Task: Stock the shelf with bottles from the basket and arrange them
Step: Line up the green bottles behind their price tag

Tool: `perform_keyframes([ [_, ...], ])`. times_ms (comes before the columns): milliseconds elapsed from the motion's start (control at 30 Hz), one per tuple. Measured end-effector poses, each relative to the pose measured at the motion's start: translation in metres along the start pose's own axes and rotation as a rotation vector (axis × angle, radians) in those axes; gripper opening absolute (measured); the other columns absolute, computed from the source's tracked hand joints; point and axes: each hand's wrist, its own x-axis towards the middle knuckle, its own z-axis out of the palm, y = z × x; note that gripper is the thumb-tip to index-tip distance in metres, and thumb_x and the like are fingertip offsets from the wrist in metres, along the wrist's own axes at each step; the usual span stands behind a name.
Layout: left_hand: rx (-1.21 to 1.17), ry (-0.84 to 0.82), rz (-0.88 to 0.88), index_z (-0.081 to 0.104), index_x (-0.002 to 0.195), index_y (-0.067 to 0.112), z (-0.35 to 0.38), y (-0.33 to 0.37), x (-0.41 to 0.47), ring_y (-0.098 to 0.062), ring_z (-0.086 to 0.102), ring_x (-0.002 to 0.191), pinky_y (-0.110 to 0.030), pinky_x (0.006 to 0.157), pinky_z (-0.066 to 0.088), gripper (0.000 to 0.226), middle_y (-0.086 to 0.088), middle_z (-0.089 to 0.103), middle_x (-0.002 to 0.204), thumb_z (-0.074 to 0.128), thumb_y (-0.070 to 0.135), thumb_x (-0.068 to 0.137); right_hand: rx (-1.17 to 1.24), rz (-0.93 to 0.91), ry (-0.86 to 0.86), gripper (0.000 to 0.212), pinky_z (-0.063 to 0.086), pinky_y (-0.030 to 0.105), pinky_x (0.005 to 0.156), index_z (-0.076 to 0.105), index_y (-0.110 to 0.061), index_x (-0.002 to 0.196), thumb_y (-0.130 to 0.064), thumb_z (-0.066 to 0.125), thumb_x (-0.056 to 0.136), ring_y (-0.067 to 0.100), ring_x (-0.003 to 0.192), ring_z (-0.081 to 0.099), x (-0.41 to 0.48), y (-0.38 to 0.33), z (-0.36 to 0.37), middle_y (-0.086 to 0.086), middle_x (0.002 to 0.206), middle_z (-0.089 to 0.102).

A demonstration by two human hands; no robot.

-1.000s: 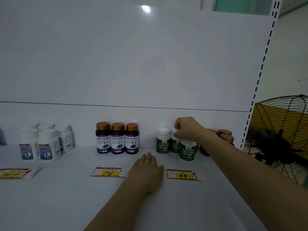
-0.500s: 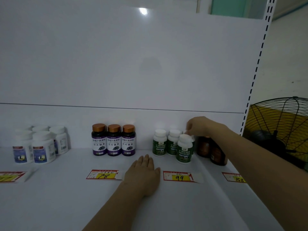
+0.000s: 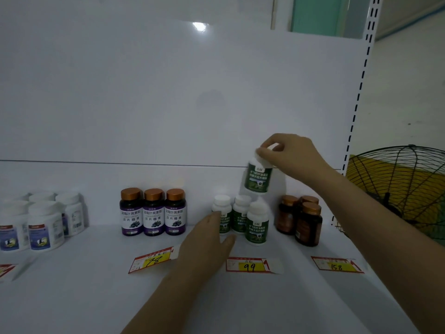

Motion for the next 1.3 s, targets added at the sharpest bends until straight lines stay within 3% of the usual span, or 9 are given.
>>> perform_keyframes([
  [133,-0.124,0.002,0.017,0.044,0.134,0.025,-0.006,0.003,-0.004,0.002,0.044,0.107,-0.002,0.078,0.030,0.046,0.010,0.050,0.132,0.056,0.038,0.091,0.107,0.064,-0.123,0.025,0.043,0.017,0.062,0.070,-0.024,0.090,-0.047,0.061,0.086,0.008,0.079,0.061,-0.024,-0.004,0.020,-0.006,0.091,0.067],
  [200,-0.203,-0.024,0.021,0.049,0.124,0.029,-0.008,0.004,-0.005,0.012,0.042,0.088,0.004,0.060,0.030,0.037,0.020,0.052,0.114,0.060,0.036,0.089,0.144,0.103,-0.178,0.025,0.044,0.016,0.058,0.070,-0.024,0.091,-0.047,0.061,0.086,0.008,0.079,0.062,-0.033,-0.002,0.038,-0.004,0.094,0.068],
  [267,-0.300,-0.078,-0.011,0.045,0.108,0.038,-0.010,0.005,-0.004,0.019,0.041,0.074,0.006,0.055,0.033,0.032,0.032,0.045,0.093,0.067,0.033,0.085,0.118,0.101,-0.195,0.025,0.042,0.014,0.057,0.069,-0.024,0.091,-0.047,0.061,0.087,0.001,0.076,0.058,-0.039,0.000,0.052,-0.005,0.095,0.068],
  [333,-0.379,-0.124,-0.040,0.041,0.101,0.041,-0.010,0.004,-0.003,0.020,0.043,0.076,0.005,0.056,0.035,0.040,0.031,0.046,0.087,0.073,0.031,0.080,0.100,0.070,-0.182,0.026,0.041,0.011,0.059,0.070,-0.022,0.093,-0.045,0.061,0.087,-0.004,0.072,0.054,-0.044,0.003,0.062,-0.006,0.092,0.067],
  [467,-0.448,-0.145,-0.069,0.048,0.094,0.042,-0.007,-0.001,0.003,0.012,0.056,0.085,-0.003,0.061,0.042,0.037,0.022,0.061,0.097,0.077,0.027,0.076,0.162,0.084,-0.172,0.033,0.048,0.016,0.069,0.072,-0.020,0.097,-0.049,0.059,0.087,0.003,0.079,0.061,-0.047,0.011,0.067,-0.004,0.093,0.071],
  [600,-0.527,-0.154,-0.076,0.054,0.088,0.039,-0.008,-0.002,0.004,0.015,0.061,0.075,-0.003,0.059,0.045,0.031,0.021,0.065,0.086,0.078,0.024,0.075,0.228,0.077,-0.213,0.033,0.048,0.019,0.070,0.071,-0.025,0.097,-0.051,0.053,0.091,0.004,0.079,0.061,-0.048,0.019,0.065,-0.007,0.089,0.069],
  [1033,-0.570,-0.155,-0.102,0.054,0.089,0.036,-0.008,0.002,0.003,0.009,0.064,0.074,-0.004,0.058,0.045,0.035,0.015,0.068,0.088,0.081,0.027,0.070,0.303,0.085,-0.229,0.032,0.055,0.035,0.083,0.071,-0.022,0.097,-0.046,0.050,0.093,0.010,0.083,0.066,-0.053,0.032,0.067,-0.005,0.088,0.072],
  [1300,-0.567,-0.152,-0.110,0.056,0.092,0.034,-0.007,0.000,0.004,0.004,0.066,0.077,-0.007,0.060,0.047,0.036,0.012,0.070,0.089,0.082,0.029,0.068,0.306,0.081,-0.224,0.032,0.056,0.035,0.083,0.070,-0.022,0.099,-0.045,0.050,0.093,0.010,0.084,0.066,-0.054,0.031,0.070,-0.005,0.089,0.071],
])
